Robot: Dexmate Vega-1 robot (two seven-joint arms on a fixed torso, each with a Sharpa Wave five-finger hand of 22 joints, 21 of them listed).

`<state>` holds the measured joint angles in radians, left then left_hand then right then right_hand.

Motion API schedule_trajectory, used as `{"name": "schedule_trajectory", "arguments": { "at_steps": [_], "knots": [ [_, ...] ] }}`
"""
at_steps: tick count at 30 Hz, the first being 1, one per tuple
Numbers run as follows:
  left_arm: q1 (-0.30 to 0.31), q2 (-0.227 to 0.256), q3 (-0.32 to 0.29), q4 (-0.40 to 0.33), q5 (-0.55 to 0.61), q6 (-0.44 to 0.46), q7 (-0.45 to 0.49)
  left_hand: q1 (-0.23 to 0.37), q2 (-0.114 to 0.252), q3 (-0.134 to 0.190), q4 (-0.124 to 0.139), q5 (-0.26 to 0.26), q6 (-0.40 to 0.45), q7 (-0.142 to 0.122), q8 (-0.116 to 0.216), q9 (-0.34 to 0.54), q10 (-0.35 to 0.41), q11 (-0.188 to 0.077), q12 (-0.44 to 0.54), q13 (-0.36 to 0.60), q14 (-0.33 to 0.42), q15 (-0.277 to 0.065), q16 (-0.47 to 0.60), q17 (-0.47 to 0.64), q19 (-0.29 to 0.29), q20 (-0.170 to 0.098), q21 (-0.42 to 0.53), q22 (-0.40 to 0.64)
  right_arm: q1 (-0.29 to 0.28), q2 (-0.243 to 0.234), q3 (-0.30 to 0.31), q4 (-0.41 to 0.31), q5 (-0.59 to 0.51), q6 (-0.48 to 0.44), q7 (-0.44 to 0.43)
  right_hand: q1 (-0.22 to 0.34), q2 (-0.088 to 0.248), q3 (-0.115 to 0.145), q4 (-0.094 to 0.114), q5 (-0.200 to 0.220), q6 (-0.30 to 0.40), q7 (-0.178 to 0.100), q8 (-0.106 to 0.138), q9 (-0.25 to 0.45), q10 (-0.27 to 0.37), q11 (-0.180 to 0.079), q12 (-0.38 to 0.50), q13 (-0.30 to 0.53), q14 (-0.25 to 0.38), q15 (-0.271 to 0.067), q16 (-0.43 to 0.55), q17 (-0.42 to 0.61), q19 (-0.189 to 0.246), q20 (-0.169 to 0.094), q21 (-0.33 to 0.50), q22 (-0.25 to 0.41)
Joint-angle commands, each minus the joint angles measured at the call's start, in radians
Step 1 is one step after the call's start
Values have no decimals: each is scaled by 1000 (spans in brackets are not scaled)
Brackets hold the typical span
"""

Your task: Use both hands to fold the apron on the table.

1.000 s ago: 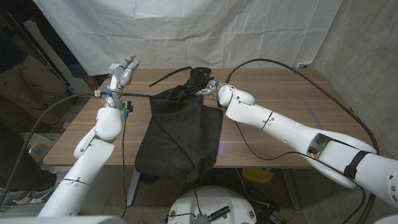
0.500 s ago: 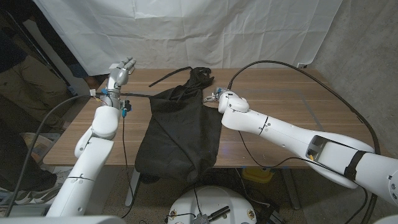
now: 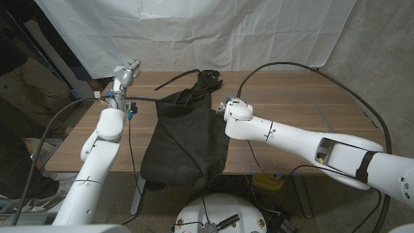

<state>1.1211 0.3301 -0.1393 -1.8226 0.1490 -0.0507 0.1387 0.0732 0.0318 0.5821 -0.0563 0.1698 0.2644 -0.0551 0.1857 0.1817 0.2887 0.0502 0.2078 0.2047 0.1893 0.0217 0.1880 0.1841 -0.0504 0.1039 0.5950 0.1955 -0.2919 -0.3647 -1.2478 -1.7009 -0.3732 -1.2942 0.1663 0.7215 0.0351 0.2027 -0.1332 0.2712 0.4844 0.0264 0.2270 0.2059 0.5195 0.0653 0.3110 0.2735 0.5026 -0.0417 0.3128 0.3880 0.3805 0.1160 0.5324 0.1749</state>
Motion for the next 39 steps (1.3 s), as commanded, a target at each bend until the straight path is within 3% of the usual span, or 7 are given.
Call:
{"name": "schedule_trajectory", "arguments": {
  "at_steps": [1,9,16,21,27,33,39],
  "knots": [
    [-38,-1,15,49,-6,-27,-12,-7,0,-1,9,1,2,9,4,1,-3,1,6,2,-7,1,7,5,-7,-1,-2,4,33,22,-81,17,-4,-100,-36,46,-6,-2,-21,27,50,-10,18,9,47,-15,45,27,66,-29,64,53,34,-2,-5,6],
    [-47,4,21,63,-11,-40,-9,-18,1,-7,16,2,3,11,4,2,-5,0,6,2,-11,0,7,5,-11,-3,-5,4,43,42,-104,60,15,-92,-52,91,-13,-15,-25,55,105,-25,34,15,89,-40,97,61,113,-61,142,128,61,-16,-11,9],
    [-55,13,29,69,-10,-47,-9,-27,1,-11,22,2,2,11,3,2,-6,0,7,2,-13,-1,7,5,-12,-2,-6,4,34,62,-126,98,-9,-89,-106,214,-8,-40,-27,95,244,-61,69,26,184,-86,216,138,188,-118,326,312,107,-50,-12,17],
    [-58,18,32,70,-13,-47,-10,-32,0,-14,25,3,0,10,2,2,-10,0,5,2,-15,-3,7,6,-13,-2,-6,4,-6,47,-114,82,-47,-47,-178,328,10,-74,-20,117,389,-93,154,84,269,-133,366,257,235,-154,516,508,148,-72,9,26],
    [-58,19,34,71,-15,-46,-8,-39,-1,-18,30,4,-4,10,1,2,-14,0,4,2,-19,-3,6,5,-17,-5,-9,4,-65,22,-80,53,-98,21,-260,426,62,-87,-15,117,515,-93,275,163,369,-145,510,391,302,-170,634,586,191,-98,50,35],
    [-59,24,37,72,-15,-40,-11,-44,-1,-21,34,5,-8,10,0,1,-19,2,3,2,-24,-5,5,5,-19,-10,-10,4,-130,8,-25,27,-143,83,-340,445,81,-89,-11,110,538,-84,310,187,409,-143,523,380,337,-173,652,591,215,-107,71,37],
    [-66,27,43,84,-19,-45,-16,-46,-2,-23,36,6,-13,10,-1,1,-22,-3,3,2,-27,-4,4,4,-19,-11,-11,4,-251,-18,145,-71,-101,193,-406,455,90,-87,-9,107,548,-73,317,180,436,-141,529,364,365,-175,645,598,229,-115,88,40]
  ]
}}
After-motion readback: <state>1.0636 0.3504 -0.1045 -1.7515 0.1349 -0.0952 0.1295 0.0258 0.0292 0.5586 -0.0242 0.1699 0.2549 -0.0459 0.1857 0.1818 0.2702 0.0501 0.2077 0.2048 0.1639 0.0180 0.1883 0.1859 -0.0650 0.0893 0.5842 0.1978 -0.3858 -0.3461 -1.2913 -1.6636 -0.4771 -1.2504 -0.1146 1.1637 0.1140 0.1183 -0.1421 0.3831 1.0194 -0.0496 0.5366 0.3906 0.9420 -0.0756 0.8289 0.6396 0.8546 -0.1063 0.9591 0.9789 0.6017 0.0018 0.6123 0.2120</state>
